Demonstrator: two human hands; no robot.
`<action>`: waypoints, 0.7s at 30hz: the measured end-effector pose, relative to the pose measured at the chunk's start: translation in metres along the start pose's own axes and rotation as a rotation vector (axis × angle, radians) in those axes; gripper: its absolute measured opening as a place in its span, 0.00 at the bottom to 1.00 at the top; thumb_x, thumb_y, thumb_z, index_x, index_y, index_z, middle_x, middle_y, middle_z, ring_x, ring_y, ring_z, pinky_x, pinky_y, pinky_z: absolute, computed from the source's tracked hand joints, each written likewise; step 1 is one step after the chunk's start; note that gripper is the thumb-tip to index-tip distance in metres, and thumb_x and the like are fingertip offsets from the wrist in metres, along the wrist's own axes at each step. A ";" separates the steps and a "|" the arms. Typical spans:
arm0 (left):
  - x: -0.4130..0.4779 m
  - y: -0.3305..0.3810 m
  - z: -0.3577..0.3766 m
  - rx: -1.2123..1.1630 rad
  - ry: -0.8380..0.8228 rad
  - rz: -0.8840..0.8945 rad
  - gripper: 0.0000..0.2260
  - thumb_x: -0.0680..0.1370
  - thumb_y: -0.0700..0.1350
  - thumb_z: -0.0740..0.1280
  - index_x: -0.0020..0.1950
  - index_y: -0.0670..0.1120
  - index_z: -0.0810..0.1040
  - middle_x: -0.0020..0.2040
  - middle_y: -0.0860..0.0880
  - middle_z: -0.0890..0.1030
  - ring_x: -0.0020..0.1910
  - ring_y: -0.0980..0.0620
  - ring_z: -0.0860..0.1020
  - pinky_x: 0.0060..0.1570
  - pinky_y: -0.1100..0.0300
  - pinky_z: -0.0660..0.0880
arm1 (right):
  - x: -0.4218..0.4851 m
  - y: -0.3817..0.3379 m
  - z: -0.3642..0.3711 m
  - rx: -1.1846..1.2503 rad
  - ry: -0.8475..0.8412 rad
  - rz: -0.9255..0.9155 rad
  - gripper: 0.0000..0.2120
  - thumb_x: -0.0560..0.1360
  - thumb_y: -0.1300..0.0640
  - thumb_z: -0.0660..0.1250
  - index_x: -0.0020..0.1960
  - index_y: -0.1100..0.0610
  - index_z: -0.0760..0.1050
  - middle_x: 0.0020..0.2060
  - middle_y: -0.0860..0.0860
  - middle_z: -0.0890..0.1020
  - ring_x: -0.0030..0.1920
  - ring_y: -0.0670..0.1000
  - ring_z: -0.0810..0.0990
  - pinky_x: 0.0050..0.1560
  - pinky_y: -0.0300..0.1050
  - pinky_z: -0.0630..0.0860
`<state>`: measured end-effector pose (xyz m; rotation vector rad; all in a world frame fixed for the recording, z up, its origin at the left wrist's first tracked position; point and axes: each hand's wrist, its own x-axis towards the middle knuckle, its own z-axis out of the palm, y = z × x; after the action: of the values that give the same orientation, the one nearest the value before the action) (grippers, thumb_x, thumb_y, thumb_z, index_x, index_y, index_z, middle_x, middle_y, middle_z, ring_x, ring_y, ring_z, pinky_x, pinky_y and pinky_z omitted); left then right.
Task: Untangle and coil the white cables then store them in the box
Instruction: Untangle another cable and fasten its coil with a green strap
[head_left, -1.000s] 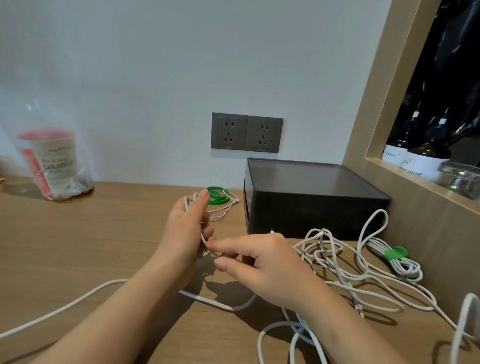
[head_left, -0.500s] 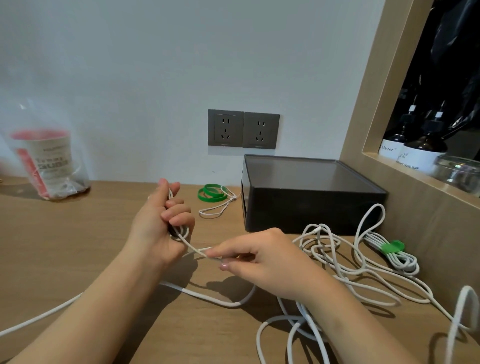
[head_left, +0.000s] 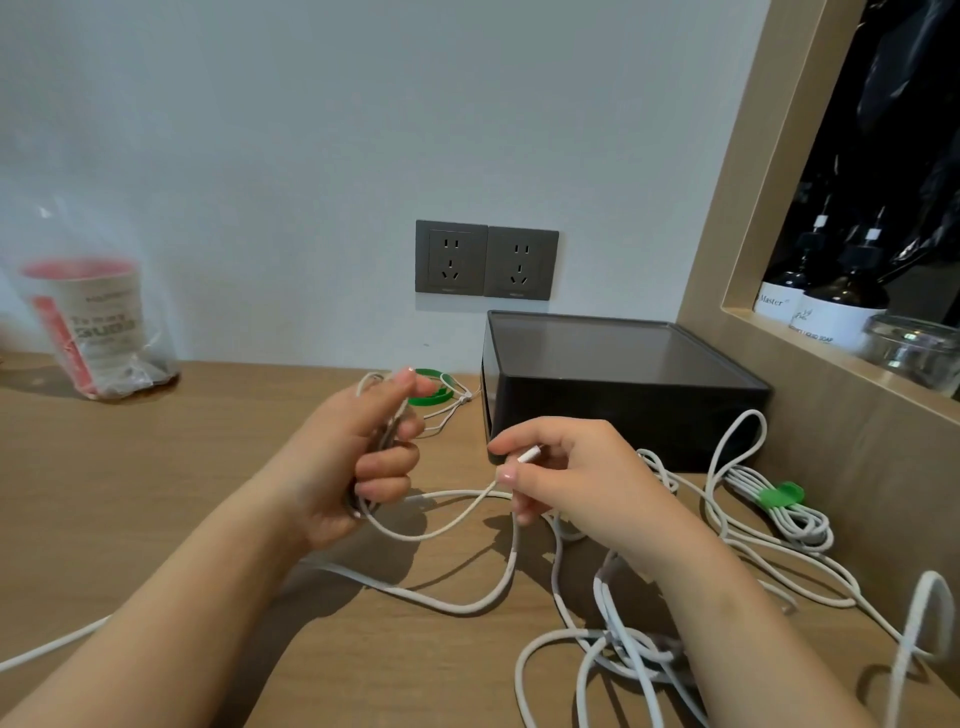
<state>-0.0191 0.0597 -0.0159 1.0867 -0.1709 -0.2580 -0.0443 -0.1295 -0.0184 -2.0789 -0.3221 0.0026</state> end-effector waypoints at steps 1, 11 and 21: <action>-0.001 -0.002 0.001 0.080 -0.003 -0.001 0.14 0.68 0.50 0.65 0.49 0.43 0.73 0.29 0.50 0.69 0.16 0.61 0.57 0.16 0.74 0.55 | -0.001 -0.002 0.000 0.062 -0.017 0.011 0.09 0.75 0.61 0.66 0.51 0.48 0.77 0.37 0.52 0.83 0.37 0.47 0.83 0.42 0.38 0.80; -0.007 -0.012 0.003 0.575 -0.101 -0.013 0.19 0.62 0.39 0.72 0.51 0.45 0.73 0.39 0.48 0.72 0.21 0.58 0.65 0.19 0.66 0.62 | -0.002 -0.007 0.003 0.253 0.053 0.028 0.05 0.71 0.66 0.70 0.45 0.60 0.75 0.34 0.53 0.82 0.36 0.49 0.84 0.36 0.37 0.79; -0.001 -0.024 0.006 1.114 -0.040 0.190 0.15 0.70 0.42 0.74 0.49 0.55 0.71 0.44 0.53 0.80 0.32 0.61 0.76 0.29 0.70 0.69 | 0.000 -0.004 0.009 0.195 0.088 -0.031 0.07 0.74 0.61 0.68 0.43 0.49 0.80 0.35 0.47 0.84 0.39 0.44 0.83 0.36 0.35 0.79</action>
<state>-0.0249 0.0445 -0.0343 2.1522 -0.4821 0.0147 -0.0466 -0.1200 -0.0190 -1.8742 -0.2888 -0.0732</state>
